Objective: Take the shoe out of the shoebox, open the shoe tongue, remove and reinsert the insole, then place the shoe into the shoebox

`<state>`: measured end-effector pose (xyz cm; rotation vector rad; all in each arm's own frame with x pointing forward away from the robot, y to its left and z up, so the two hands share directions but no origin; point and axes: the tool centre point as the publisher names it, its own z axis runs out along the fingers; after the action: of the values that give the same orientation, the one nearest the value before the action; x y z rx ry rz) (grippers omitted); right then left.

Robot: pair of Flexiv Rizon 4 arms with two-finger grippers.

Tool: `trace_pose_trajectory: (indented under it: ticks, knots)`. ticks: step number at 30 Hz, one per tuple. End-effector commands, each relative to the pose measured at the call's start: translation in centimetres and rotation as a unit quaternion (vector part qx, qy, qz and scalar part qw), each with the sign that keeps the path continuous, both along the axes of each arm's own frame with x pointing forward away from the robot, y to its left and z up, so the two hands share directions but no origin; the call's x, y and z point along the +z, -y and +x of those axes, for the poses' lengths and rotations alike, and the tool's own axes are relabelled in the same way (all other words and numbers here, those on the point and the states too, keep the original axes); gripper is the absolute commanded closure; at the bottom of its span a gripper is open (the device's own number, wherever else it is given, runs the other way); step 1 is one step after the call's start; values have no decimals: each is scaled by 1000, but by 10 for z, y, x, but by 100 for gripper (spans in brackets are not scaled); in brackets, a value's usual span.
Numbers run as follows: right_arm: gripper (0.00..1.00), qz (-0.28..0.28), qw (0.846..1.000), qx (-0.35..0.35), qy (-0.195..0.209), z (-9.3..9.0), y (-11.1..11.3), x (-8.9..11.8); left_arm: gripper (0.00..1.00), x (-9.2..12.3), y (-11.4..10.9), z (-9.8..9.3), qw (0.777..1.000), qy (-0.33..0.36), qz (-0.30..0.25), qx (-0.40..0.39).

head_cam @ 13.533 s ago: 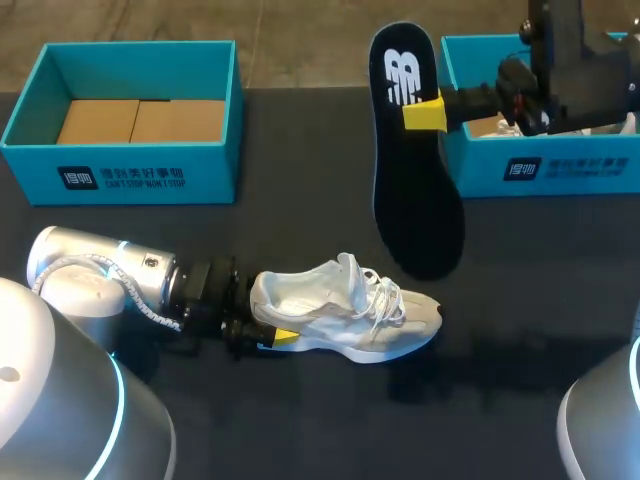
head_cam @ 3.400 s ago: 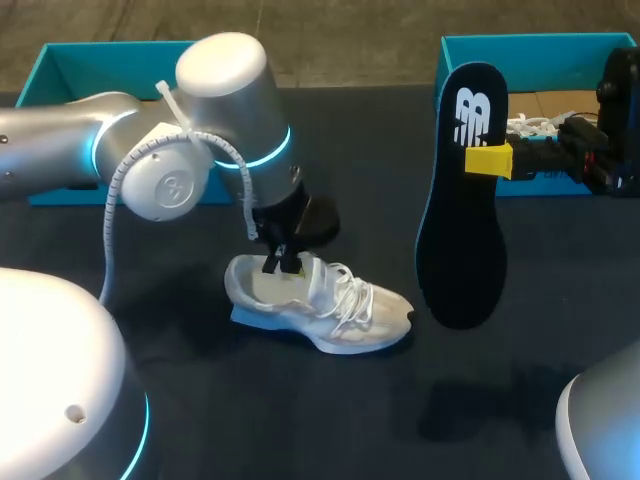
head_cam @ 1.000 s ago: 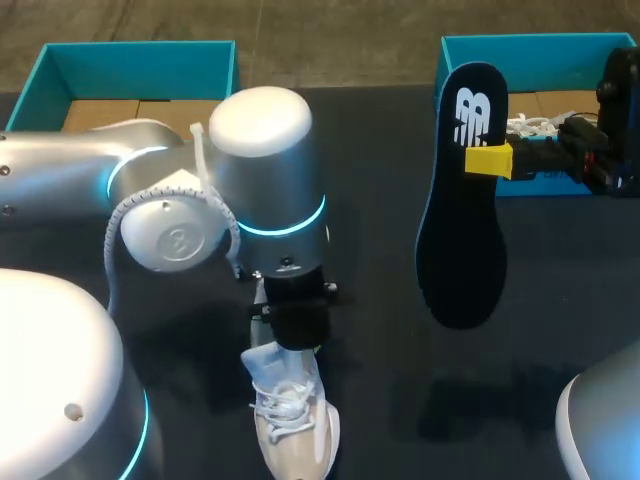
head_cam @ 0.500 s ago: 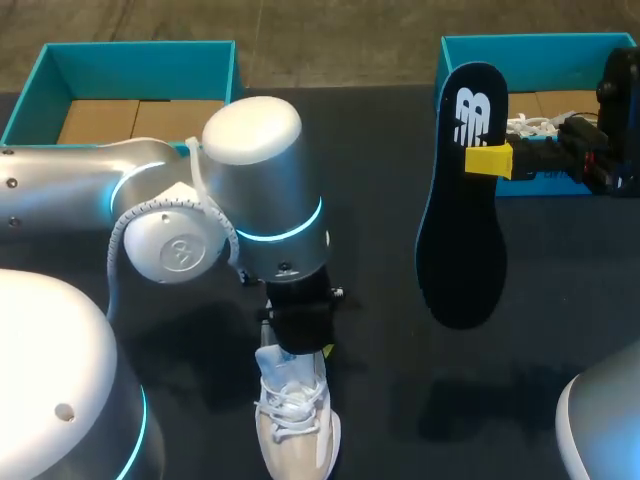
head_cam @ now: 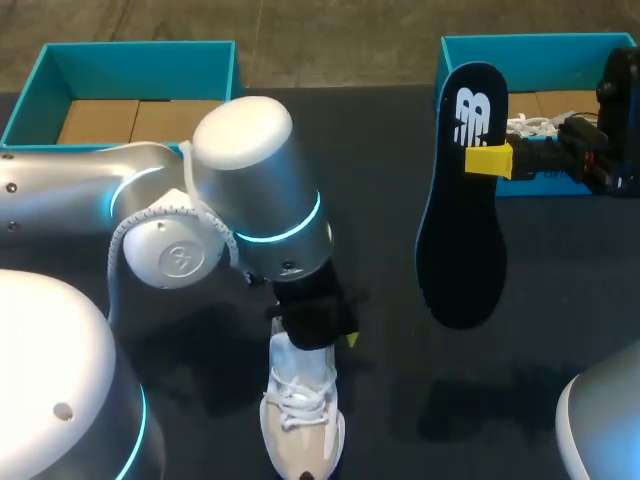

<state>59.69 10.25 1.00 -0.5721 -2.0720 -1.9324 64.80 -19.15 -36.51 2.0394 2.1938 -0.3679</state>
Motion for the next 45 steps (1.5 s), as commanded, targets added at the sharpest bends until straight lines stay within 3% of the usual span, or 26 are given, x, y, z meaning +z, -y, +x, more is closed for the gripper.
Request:
trace_pose_trajectory:
  ticks: [1,7,13,18,23,37,45]
  knots:
    - [100,1,1000,0,0,0,-1,-1,0,14,-11,4,999,-5,-34,14]
    - [100,1,1000,0,0,0,-1,-1,0,53,-15,19,992,9,-112,50]
    - [100,1,1000,0,0,0,-1,-1,0,99,-34,39,978,13,-196,65]
    - [100,1,1000,0,0,0,-1,-1,0,122,-49,47,966,3,-250,60]
    - [100,1,1000,0,0,0,-1,-1,0,152,-66,53,932,-10,-353,81]
    - [100,1,1000,0,0,0,-1,-1,0,152,-66,53,932,-10,-353,81]
    - [100,1,1000,0,0,0,-1,-1,0,152,-74,66,901,-3,-433,7]
